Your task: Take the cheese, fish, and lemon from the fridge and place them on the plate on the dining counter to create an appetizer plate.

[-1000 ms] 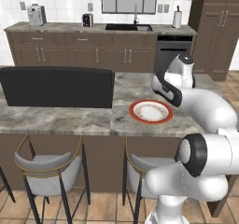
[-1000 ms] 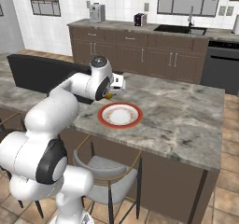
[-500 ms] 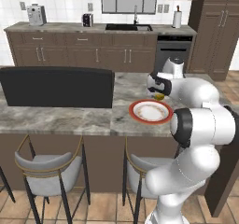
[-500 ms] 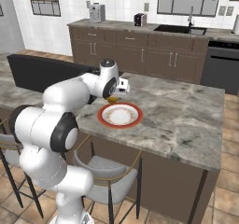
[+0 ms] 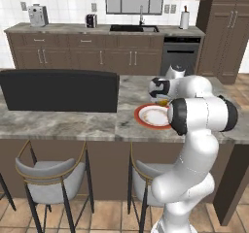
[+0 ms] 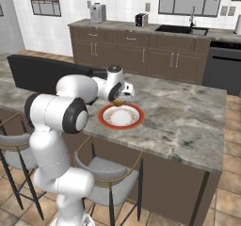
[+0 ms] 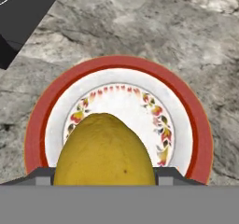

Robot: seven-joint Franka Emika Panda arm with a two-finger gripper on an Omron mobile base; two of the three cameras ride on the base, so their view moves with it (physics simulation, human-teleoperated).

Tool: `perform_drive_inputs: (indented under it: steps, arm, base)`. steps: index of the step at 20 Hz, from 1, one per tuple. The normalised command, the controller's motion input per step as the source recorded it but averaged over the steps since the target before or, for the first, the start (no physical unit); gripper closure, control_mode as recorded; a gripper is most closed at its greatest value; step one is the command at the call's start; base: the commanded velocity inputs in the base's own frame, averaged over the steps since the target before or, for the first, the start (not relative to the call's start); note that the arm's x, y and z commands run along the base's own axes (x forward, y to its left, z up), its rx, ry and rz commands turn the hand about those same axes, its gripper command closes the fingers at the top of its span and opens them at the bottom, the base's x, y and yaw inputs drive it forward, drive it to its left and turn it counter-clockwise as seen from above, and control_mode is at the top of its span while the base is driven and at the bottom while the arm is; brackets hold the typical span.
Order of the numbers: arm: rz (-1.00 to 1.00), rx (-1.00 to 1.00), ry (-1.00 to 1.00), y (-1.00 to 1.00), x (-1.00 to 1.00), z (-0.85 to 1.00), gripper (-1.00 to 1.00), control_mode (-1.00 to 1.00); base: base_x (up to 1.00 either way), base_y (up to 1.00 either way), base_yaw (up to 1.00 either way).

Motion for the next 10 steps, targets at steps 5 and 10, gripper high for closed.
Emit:
perform_drive_inputs:
  steps: [5, 10]
  arm:
    - [0.0, 0.0, 0.03, -0.07, 0.49, -0.53, 1.0, -1.0]
    - [0.0, 0.0, 0.05, -0.12, 0.44, -0.45, 1.0, -1.0]
  base:
    - [0.0, 0.0, 0.0]
    - [0.0, 0.0, 0.0]
